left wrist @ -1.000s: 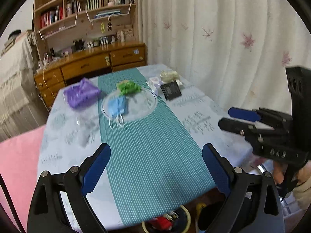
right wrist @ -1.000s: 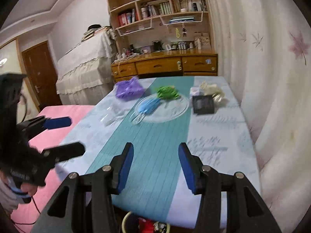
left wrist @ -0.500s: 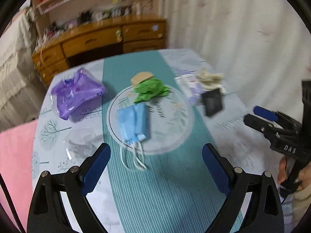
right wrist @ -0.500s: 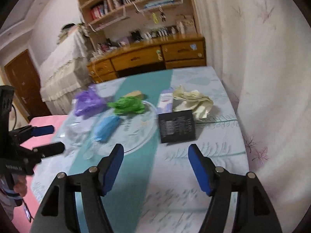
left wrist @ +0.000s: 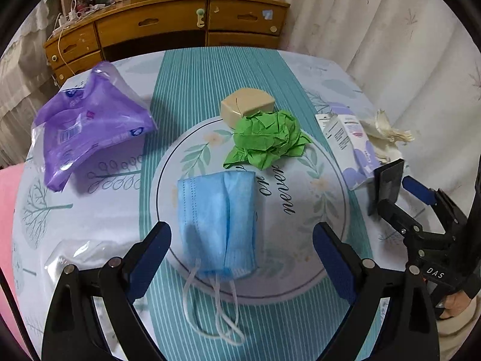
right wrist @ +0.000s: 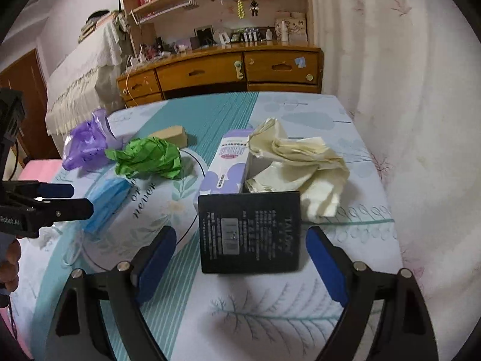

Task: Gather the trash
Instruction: 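Grasp the blue face mask with the left tool while the right tool grasps the black tag card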

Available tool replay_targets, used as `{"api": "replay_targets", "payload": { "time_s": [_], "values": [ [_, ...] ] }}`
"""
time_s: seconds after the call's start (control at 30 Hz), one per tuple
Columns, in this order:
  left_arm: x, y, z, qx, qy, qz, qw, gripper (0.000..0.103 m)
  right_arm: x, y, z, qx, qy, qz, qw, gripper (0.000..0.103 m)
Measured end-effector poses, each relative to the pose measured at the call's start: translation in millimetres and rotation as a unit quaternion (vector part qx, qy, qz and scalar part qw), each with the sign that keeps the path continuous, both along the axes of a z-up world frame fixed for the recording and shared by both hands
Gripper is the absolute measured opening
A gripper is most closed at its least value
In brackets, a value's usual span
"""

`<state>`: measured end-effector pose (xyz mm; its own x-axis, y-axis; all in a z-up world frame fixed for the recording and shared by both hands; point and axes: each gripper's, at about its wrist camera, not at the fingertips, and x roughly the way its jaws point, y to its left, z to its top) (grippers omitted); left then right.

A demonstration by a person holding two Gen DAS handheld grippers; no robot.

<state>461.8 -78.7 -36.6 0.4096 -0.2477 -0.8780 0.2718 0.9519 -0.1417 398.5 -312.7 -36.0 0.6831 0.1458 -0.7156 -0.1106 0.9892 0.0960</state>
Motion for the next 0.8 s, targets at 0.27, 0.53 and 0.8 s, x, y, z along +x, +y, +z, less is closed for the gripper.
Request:
{"api": "replay_targets", "payload": {
  "time_s": [0.27,0.53,0.8],
  "values": [
    [17.9,-7.1,-20.5,0.016,0.016,0.009,0.9997,0.094,14.9,2.0,-8.8,-0.009,0.019,-0.009,1.0,0.089],
    [18.0,1.1,-26.9,0.002,0.014,0.029,0.9995,0.032,8.2,6.3,-12.2,-0.008,0.027,-0.001,1.0,0.076],
    [-9.5,9.7,-2.7,-0.005,-0.01,0.039,0.9992,0.01,-21.1,13.6,7.5,0.014,0.002,0.01,1.0,0.075]
  ]
}}
